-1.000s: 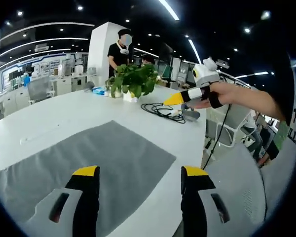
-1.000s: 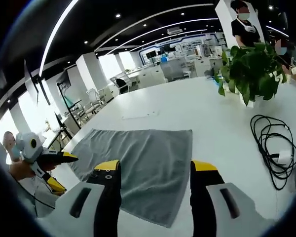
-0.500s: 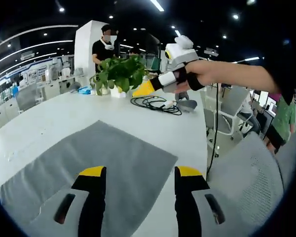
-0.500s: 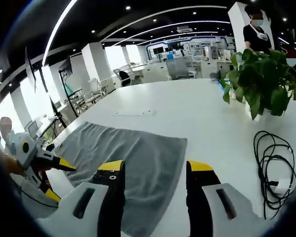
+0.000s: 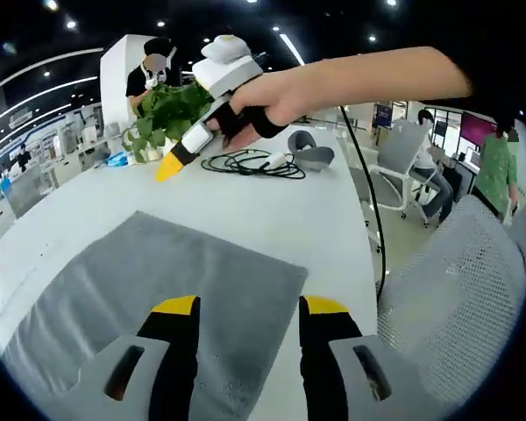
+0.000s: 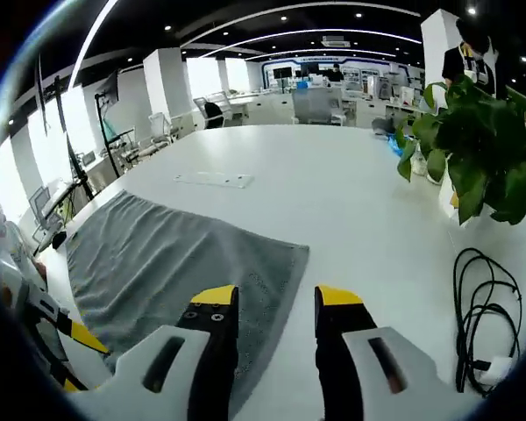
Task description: Fold the towel on the table until its edges align and the towel forms a compact rectangular stack.
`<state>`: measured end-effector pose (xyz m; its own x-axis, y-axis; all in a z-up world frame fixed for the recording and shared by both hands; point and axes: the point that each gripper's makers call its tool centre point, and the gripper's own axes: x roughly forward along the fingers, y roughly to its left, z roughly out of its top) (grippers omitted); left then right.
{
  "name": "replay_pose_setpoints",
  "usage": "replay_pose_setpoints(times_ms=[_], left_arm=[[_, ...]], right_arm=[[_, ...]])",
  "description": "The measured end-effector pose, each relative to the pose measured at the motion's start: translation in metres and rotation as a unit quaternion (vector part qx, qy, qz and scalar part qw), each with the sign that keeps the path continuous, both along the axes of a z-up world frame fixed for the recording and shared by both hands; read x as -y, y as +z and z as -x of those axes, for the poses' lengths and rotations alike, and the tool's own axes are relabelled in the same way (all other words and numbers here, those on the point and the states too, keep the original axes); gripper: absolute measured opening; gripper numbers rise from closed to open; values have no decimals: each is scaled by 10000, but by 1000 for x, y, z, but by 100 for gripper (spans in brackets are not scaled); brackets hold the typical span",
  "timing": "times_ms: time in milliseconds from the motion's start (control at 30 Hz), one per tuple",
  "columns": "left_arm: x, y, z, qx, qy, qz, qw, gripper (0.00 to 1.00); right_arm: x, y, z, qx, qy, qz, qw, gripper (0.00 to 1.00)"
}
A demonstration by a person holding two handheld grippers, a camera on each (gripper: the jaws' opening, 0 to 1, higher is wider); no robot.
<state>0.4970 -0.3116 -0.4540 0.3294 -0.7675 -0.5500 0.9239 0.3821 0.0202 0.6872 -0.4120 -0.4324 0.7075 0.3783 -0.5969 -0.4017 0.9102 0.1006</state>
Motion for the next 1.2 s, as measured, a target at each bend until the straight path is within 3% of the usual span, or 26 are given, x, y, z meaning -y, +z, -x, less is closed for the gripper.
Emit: replay_pose_setpoints(times_ms=[200, 500, 1000, 1200], left_arm=[[20, -18, 6, -25, -290, -138, 9995, 44], [29, -41, 11, -77, -439, -339, 9984, 40], [34, -57, 11, -376, -361, -393, 9979, 38], [33, -63, 12, -461, -331, -427, 9975, 38]], right_arm=[[0, -21, -17, -140, -13, 110, 9998, 30], [-1, -54, -29, -355, 10, 286, 9990, 26], [-12, -77, -46, -531, 58, 311, 9981, 21], [-13, -84, -37, -655, 84, 337, 9973, 20]])
